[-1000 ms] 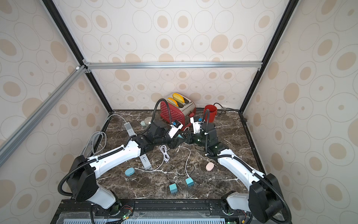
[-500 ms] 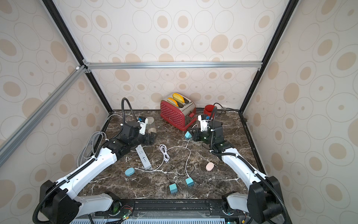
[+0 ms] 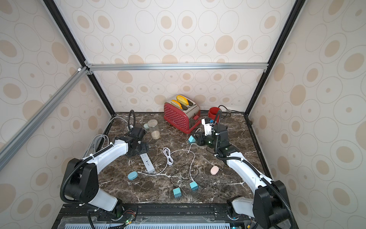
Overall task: Charge the bluetooth headset
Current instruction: Move the socket to the center of the board.
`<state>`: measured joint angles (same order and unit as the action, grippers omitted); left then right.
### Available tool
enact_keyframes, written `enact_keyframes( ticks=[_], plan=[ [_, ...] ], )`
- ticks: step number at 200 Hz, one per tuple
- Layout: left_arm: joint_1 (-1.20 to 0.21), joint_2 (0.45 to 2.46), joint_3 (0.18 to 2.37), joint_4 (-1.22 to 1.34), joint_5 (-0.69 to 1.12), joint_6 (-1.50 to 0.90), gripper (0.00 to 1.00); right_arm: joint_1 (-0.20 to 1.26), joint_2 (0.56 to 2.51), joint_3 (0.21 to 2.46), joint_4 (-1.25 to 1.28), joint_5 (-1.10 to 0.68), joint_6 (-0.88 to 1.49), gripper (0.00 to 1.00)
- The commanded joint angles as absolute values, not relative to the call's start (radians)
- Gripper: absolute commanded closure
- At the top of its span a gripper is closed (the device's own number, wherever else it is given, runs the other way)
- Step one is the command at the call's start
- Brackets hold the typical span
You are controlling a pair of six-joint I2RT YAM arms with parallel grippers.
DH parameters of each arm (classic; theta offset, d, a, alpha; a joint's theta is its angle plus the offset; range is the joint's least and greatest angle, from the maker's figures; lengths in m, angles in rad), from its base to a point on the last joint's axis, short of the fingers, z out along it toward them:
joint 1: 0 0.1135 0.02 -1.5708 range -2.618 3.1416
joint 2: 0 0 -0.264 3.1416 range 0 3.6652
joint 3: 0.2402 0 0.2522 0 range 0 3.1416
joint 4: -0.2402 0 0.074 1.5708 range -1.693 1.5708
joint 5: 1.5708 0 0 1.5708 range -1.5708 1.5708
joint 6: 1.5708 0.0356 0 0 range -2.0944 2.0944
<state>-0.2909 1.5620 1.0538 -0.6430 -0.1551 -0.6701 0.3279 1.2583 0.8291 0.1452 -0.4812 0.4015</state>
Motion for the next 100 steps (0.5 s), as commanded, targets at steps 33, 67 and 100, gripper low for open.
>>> enact_keyframes(
  ticks=[33, 67, 100],
  plan=[
    [-0.276, 1.636, 1.109, -0.583, -0.109, -0.684, 0.16, 0.381, 1.286, 0.817, 0.228, -0.523, 0.307, 0.93],
    [-0.275, 1.685, 1.111, -0.536, -0.065, -0.686, 0.18, 0.397, 1.313, 0.829, 0.240, -0.520, 0.311, 0.93],
    [-0.276, 1.725, 1.111, -0.554, -0.051, -0.698, 0.22, 0.395, 1.306, 0.827, 0.244, -0.516, 0.315, 0.94]
  ],
)
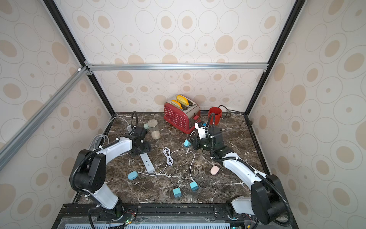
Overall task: Charge the bluetooth headset
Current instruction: Move the socket to the center of the board.
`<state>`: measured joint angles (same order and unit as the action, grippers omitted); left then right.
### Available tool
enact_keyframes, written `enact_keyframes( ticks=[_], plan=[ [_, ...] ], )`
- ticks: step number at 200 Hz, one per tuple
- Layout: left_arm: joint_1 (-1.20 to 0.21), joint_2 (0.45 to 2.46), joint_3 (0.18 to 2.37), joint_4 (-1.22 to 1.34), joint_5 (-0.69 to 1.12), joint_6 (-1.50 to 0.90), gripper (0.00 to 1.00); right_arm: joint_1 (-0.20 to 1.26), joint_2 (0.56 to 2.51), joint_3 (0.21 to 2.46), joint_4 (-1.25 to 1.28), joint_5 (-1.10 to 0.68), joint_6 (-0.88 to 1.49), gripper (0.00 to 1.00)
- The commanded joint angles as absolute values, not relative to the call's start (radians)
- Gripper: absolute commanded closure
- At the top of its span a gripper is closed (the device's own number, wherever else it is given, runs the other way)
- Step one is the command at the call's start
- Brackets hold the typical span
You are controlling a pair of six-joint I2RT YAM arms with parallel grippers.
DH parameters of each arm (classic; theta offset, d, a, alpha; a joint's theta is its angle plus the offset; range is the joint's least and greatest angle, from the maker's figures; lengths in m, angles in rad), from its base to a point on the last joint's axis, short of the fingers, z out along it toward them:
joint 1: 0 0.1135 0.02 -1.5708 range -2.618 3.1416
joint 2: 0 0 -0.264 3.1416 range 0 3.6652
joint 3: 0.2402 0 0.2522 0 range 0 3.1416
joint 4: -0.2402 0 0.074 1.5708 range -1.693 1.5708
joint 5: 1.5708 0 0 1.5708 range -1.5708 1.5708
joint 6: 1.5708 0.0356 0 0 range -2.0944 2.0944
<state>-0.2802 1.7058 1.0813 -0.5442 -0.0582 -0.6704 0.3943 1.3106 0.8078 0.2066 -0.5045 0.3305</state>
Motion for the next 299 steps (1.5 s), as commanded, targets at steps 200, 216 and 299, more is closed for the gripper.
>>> enact_keyframes(
  ticks=[200, 216, 299],
  plan=[
    [-0.391, 1.709, 1.078, -0.398, 0.135, -0.858, 0.36, 0.479, 1.468, 0.792, 0.541, -0.543, 0.269, 0.94],
    [-0.365, 1.631, 1.081, -0.450, 0.070, -0.795, 0.24, 0.477, 1.498, 0.814, 0.544, -0.622, 0.210, 0.93],
    [-0.295, 1.374, 0.981, -0.122, 0.227, -0.186, 0.21, 0.502, 1.613, 0.905, 0.644, -0.696, 0.217, 0.94]
  ],
)
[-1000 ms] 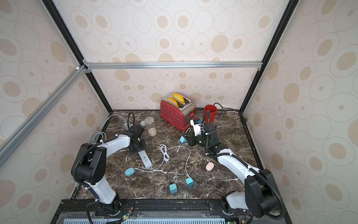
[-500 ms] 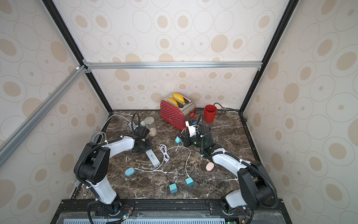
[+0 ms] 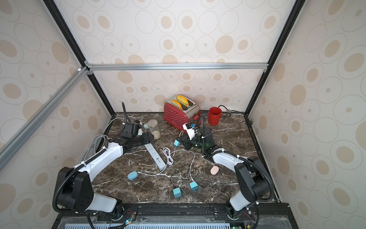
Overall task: Charge the bluetooth headset
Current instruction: Move the socket to the center of the board, then adjust the plug.
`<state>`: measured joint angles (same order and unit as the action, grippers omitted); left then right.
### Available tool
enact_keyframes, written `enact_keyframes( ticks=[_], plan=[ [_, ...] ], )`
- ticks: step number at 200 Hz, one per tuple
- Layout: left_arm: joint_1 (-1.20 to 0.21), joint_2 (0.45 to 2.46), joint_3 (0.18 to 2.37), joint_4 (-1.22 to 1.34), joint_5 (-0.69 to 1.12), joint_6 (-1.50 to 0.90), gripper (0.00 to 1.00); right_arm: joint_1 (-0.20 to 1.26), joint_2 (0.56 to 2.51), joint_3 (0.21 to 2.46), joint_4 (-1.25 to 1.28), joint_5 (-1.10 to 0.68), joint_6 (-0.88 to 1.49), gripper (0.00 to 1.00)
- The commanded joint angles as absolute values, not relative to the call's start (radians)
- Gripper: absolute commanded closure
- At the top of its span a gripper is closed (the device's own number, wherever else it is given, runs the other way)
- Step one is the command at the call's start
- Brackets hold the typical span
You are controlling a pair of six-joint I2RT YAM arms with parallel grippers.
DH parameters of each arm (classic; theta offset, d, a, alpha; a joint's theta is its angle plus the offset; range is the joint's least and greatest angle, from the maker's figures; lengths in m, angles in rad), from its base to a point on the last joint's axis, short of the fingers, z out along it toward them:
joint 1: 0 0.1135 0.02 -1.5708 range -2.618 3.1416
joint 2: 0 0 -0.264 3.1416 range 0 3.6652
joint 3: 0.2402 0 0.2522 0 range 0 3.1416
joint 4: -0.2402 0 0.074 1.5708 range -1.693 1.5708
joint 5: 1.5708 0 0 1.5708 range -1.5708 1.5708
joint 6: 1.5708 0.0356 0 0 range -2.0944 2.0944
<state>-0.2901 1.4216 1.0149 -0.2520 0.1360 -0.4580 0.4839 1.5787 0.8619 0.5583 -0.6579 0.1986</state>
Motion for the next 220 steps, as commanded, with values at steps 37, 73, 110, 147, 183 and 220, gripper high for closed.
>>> enact_keyframes(
  ticks=[37, 73, 110, 147, 183, 220],
  plan=[
    [-0.301, 1.280, 0.891, 0.012, 0.388, -0.024, 0.24, 0.519, 1.636, 0.954, 0.596, -0.565, 0.272, 0.94],
    [-0.412, 1.288, 0.872, 0.033, 0.351, 0.072, 0.21, 0.566, 1.626, 0.994, 0.484, -0.319, 0.420, 0.93],
    [-0.441, 1.322, 0.857, 0.194, 0.400, 0.027, 0.21, 0.618, 1.597, 1.012, 0.405, -0.212, 0.511, 0.93],
    [-0.477, 1.385, 0.922, 0.151, 0.417, 0.082, 0.20, 0.647, 1.561, 1.014, 0.352, -0.151, 0.550, 0.93],
    [-0.486, 1.400, 0.912, 0.168, 0.477, 0.103, 0.19, 0.647, 1.541, 1.014, 0.345, -0.168, 0.574, 0.92],
    [-0.498, 1.428, 0.912, 0.209, 0.498, 0.110, 0.20, 0.649, 1.529, 1.014, 0.344, -0.197, 0.588, 0.92]
  ],
)
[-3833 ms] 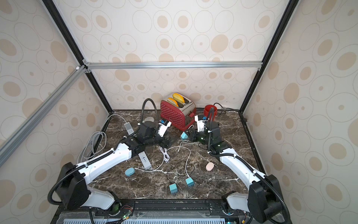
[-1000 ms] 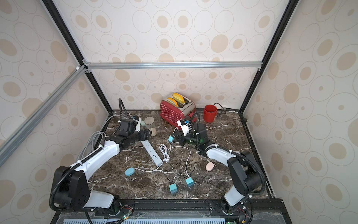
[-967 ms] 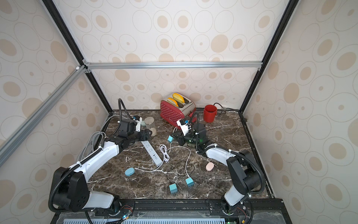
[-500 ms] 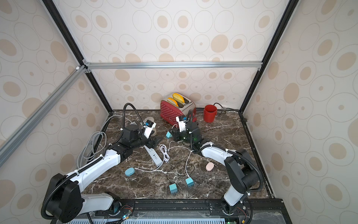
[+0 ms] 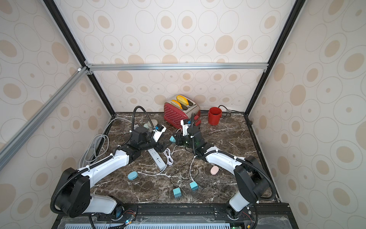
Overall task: Charge the bluetooth headset
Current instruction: Adjust the plug.
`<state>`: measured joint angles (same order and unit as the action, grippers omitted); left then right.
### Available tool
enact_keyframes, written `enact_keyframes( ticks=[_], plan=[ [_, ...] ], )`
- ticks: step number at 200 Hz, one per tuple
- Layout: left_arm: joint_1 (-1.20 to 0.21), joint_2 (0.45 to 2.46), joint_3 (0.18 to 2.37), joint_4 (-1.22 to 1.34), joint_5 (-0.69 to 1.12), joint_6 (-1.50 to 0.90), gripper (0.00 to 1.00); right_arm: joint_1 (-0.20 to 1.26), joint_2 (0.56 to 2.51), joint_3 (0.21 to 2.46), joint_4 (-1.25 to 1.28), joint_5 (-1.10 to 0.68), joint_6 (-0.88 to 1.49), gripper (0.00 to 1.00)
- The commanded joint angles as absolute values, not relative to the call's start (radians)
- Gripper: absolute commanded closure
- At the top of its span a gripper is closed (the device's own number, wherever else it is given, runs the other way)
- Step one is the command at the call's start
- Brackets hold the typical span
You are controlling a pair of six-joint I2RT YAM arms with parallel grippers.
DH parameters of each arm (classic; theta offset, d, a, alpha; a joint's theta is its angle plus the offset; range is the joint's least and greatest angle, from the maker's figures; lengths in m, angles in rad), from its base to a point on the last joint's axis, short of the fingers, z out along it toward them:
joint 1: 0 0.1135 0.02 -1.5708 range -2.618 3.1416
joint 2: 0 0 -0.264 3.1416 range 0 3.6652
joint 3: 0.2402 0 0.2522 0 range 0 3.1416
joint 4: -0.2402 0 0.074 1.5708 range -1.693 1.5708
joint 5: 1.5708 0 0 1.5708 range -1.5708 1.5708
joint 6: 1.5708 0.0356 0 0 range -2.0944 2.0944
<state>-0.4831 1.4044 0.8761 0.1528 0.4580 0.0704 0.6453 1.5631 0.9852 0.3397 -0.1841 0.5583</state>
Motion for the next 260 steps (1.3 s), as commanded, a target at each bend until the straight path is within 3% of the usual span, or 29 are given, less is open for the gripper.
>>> enact_keyframes(
  ticks=[1, 92, 103, 122, 141, 163, 183, 217, 260],
  plan=[
    [-0.498, 1.430, 0.913, 0.211, 0.498, 0.110, 0.20, 0.649, 1.528, 1.016, 0.344, -0.197, 0.590, 0.92],
    [-0.505, 1.539, 0.985, 0.249, 0.499, 0.128, 0.33, 0.649, 1.526, 1.017, 0.344, -0.238, 0.617, 0.92],
    [-0.507, 1.551, 0.996, 0.254, 0.520, 0.127, 0.37, 0.649, 1.528, 1.015, 0.347, -0.242, 0.619, 0.91],
    [-0.506, 1.564, 1.002, 0.271, 0.538, 0.130, 0.56, 0.646, 1.529, 1.019, 0.350, -0.254, 0.609, 0.89],
    [-0.506, 1.569, 1.000, 0.293, 0.551, 0.134, 0.72, 0.616, 1.523, 1.020, 0.346, -0.319, 0.585, 0.78],
    [-0.504, 1.569, 1.008, 0.264, 0.536, 0.149, 0.78, 0.529, 1.485, 0.980, 0.393, -0.511, 0.547, 0.55],
    [-0.475, 1.578, 1.020, 0.255, 0.592, 0.137, 0.80, 0.459, 1.433, 0.969, 0.330, -0.674, 0.427, 0.44],
    [-0.399, 1.597, 1.032, 0.299, 0.783, 0.084, 0.84, 0.362, 1.376, 0.952, 0.186, -0.884, 0.228, 0.39],
    [-0.382, 1.625, 1.102, 0.172, 0.960, 0.159, 0.87, 0.355, 1.408, 0.992, 0.031, -1.033, -0.052, 0.34]
  ],
)
